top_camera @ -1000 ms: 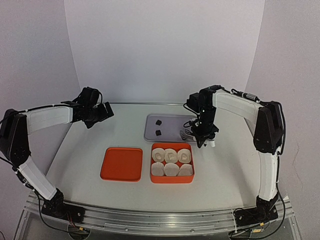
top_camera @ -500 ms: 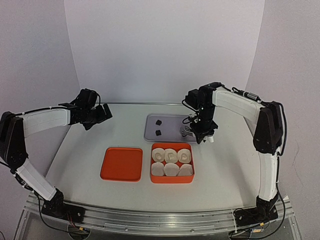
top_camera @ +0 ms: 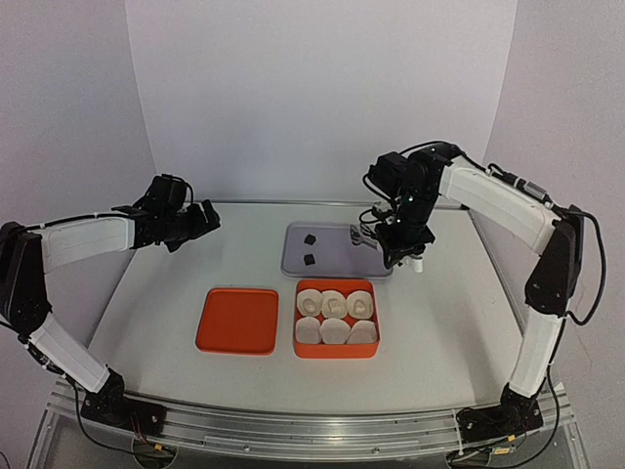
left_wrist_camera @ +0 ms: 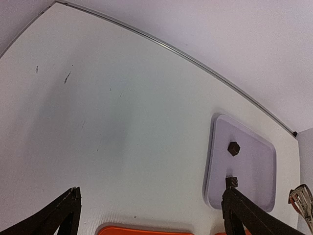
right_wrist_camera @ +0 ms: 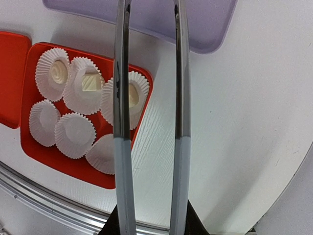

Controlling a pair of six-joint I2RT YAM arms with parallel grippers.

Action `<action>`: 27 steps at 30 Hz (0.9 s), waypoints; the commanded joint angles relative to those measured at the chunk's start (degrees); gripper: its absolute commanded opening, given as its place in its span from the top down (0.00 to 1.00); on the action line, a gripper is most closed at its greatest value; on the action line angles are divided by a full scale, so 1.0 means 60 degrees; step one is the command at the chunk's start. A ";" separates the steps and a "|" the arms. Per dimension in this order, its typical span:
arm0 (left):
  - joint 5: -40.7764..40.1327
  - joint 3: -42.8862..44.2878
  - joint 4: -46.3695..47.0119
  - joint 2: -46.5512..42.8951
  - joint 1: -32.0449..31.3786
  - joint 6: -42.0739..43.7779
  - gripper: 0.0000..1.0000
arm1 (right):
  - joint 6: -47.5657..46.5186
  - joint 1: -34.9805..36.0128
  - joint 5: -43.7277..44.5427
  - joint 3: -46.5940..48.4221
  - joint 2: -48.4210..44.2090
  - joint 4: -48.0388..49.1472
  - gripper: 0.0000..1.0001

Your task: Pack the chocolate

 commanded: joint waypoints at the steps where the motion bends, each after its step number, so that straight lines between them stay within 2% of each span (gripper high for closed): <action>1: 0.0391 -0.0076 0.0766 -0.0346 0.0041 0.0424 0.00 | 0.0939 0.0605 -0.0295 -0.0392 -0.0997 -0.1643 1.00; 7: 0.0799 -0.0180 0.1218 -0.0125 0.0047 0.0735 0.00 | 0.2358 0.2001 -0.0653 -0.1037 -0.1650 -0.1930 1.00; 12: 0.0909 -0.0205 0.1262 0.0051 0.0041 0.0955 0.00 | 0.3449 0.3020 -0.0499 -0.1634 -0.1799 -0.2773 1.00; 20: 0.0996 -0.0358 0.1347 -0.0032 0.0042 0.1120 0.00 | 0.4771 0.3472 -0.0946 -0.2959 -0.2744 -0.3355 1.00; 27: 0.0983 -0.0584 0.1434 -0.0087 0.0049 0.1126 0.00 | 0.4941 0.3683 -0.1578 -0.3678 -0.3369 -0.3769 1.00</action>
